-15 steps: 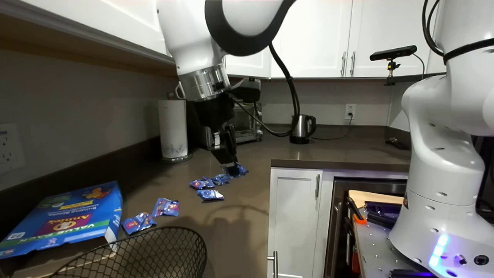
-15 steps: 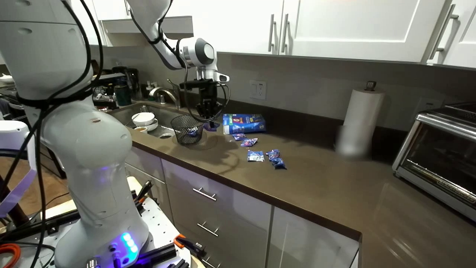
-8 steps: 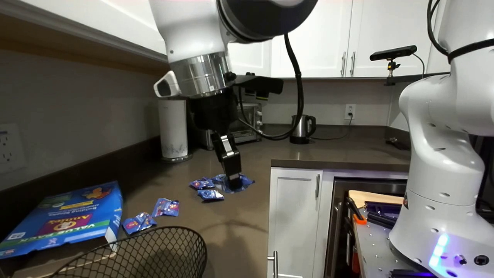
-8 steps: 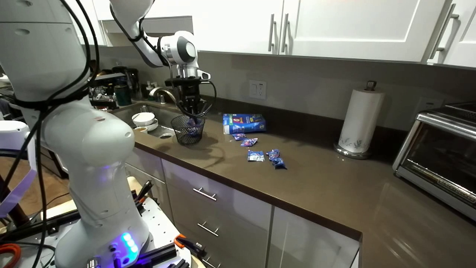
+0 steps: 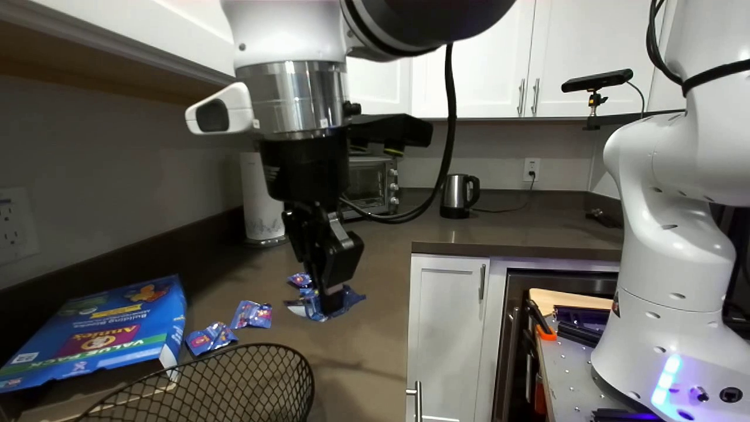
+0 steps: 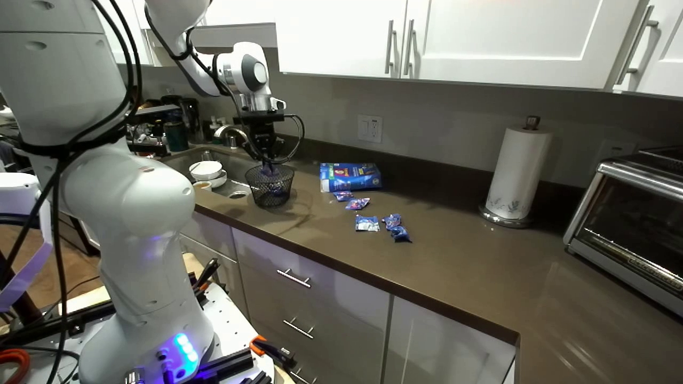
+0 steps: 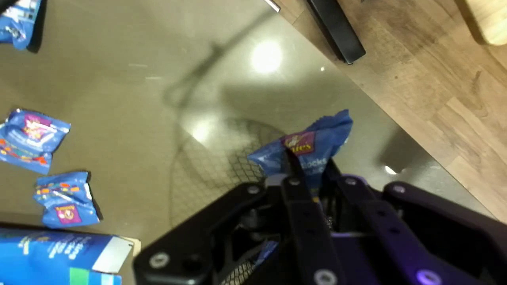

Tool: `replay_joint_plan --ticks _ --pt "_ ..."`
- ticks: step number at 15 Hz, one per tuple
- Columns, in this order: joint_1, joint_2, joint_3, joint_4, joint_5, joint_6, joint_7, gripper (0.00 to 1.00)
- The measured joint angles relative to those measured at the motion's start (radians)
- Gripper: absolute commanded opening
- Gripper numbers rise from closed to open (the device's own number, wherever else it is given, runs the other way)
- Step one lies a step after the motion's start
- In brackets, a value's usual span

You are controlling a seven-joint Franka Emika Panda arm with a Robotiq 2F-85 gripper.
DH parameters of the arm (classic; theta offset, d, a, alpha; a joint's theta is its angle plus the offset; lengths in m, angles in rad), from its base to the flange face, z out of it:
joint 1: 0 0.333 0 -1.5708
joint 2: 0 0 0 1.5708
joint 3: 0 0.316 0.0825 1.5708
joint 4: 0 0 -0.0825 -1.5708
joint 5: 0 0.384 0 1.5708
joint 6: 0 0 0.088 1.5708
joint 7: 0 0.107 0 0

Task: Place one blue sachet inside the black basket on the left

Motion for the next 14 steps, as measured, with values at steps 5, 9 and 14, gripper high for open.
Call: replay_joint_plan --ticks 5,9,14 --pt "0.01 0.02 0.004 -0.007 0.146 0.139 -0.181 0.03" --pt "0.006 0.05 -0.005 0.007 0.337 0.196 -0.337 0.13" --pt "0.005 0.062 -0.011 0.02 0.346 0.196 -0.351 0.13"
